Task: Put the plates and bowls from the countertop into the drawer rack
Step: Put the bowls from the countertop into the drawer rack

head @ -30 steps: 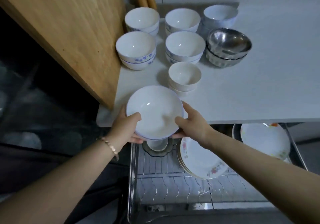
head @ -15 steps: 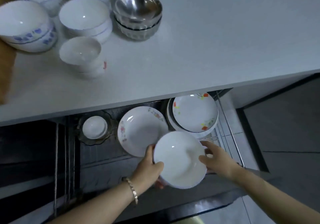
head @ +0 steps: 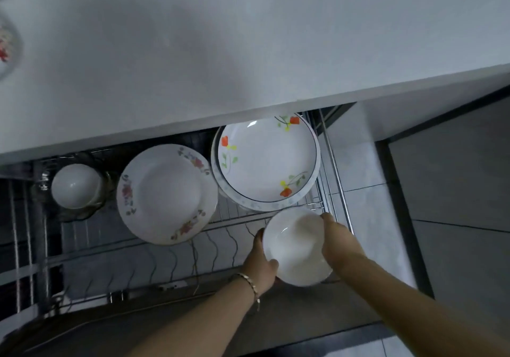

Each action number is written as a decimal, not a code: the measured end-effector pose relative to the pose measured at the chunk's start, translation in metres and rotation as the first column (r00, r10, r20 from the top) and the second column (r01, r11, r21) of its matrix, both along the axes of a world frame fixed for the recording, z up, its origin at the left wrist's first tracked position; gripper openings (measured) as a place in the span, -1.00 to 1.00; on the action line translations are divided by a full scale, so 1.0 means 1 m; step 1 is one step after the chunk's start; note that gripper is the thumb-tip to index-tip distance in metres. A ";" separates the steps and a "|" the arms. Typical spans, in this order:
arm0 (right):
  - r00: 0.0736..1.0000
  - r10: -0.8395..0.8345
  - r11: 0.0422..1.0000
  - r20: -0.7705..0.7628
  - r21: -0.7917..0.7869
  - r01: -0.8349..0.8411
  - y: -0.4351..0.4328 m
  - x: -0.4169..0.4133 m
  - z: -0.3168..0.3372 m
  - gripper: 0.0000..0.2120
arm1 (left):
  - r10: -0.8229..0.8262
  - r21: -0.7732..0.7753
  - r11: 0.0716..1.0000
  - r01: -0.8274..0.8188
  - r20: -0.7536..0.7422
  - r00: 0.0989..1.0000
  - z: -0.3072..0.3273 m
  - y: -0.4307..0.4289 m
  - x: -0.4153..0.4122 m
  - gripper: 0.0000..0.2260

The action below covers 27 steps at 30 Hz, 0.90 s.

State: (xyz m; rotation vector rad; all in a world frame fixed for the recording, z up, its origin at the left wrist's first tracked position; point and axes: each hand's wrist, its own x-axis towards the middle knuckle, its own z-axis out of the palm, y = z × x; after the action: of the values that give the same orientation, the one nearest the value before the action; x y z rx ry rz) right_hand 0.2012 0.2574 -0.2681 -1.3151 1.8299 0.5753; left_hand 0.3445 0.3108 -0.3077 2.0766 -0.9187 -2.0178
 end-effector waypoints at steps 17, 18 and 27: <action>0.918 0.314 0.947 -0.243 0.011 -0.321 -0.009 -0.009 -0.030 -0.65 | -0.251 0.111 0.965 0.237 0.139 0.958 -0.030 -0.020 -0.022 -0.31; 0.897 0.353 0.933 -0.265 0.025 -0.360 -0.009 -0.007 -0.027 -0.65 | -0.310 0.139 0.947 0.291 0.143 0.940 -0.028 -0.022 -0.023 -0.31; 0.734 0.658 0.753 -0.169 0.149 -0.641 -0.020 0.048 0.031 -0.56 | -0.481 0.101 0.877 0.470 0.178 0.858 0.023 -0.034 0.038 -0.66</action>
State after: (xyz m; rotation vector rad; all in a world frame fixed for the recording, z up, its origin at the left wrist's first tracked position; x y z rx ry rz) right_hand 0.2494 0.2376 -0.2368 -1.9075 1.4376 1.1913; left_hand 0.3823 0.2764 -0.2845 2.2863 -1.5695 -2.0813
